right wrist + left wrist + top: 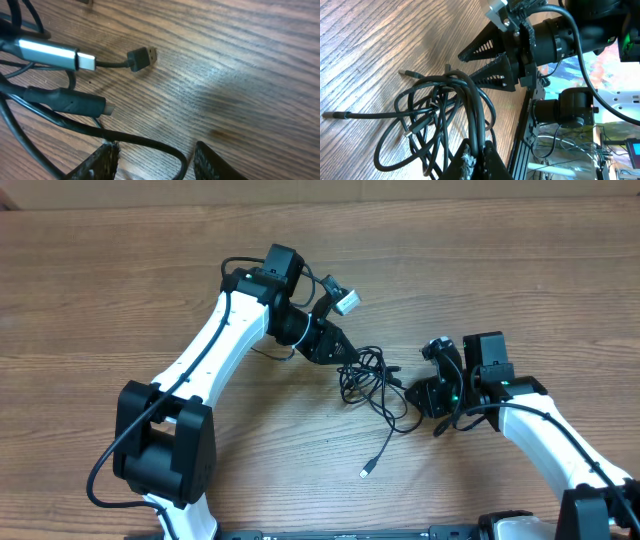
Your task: Untangle cables
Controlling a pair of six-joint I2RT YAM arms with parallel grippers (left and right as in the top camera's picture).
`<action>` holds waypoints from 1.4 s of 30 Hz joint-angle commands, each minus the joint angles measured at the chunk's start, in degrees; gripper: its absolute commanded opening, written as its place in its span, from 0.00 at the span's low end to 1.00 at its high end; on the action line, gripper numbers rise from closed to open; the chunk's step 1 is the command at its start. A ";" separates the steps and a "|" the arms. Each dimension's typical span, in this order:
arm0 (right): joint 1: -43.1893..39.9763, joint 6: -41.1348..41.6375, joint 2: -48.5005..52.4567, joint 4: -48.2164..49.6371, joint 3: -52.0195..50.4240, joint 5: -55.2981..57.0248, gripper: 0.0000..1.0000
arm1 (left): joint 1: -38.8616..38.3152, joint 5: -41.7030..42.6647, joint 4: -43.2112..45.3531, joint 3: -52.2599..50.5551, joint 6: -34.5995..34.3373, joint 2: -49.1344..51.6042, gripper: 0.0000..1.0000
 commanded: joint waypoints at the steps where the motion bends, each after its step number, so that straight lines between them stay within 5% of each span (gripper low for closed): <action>1: -0.02 -0.28 0.17 0.22 1.03 -1.42 0.47 | 0.35 0.87 0.13 1.73 -0.33 -2.08 0.04; 8: -0.02 -0.52 0.15 0.24 1.03 -2.36 0.47 | 0.35 0.90 0.11 1.73 -0.35 -2.08 0.04; 14: -0.02 -7.21 0.17 2.49 1.03 -16.20 0.48 | 0.35 1.14 0.07 1.73 -0.63 -2.08 0.04; 27: -0.02 -9.25 0.22 4.26 -2.32 -16.48 0.49 | 0.35 1.11 0.07 2.64 -0.98 -2.08 0.04; 29: -0.02 -9.25 0.22 4.22 -2.32 -16.48 0.42 | 0.35 1.11 0.04 3.08 -0.98 -2.08 0.04; 34: -0.02 -9.22 0.22 3.17 -2.34 -16.37 0.06 | 0.39 1.01 0.07 3.58 -0.98 -2.08 0.04; 38: -0.02 -5.53 0.22 1.25 -2.32 -12.04 0.04 | 0.44 -0.63 0.02 3.58 -1.01 -2.08 0.04; 42: -0.09 13.14 0.22 -0.15 -2.32 10.56 0.04 | 1.18 -2.56 -1.31 3.58 -0.98 -2.08 0.04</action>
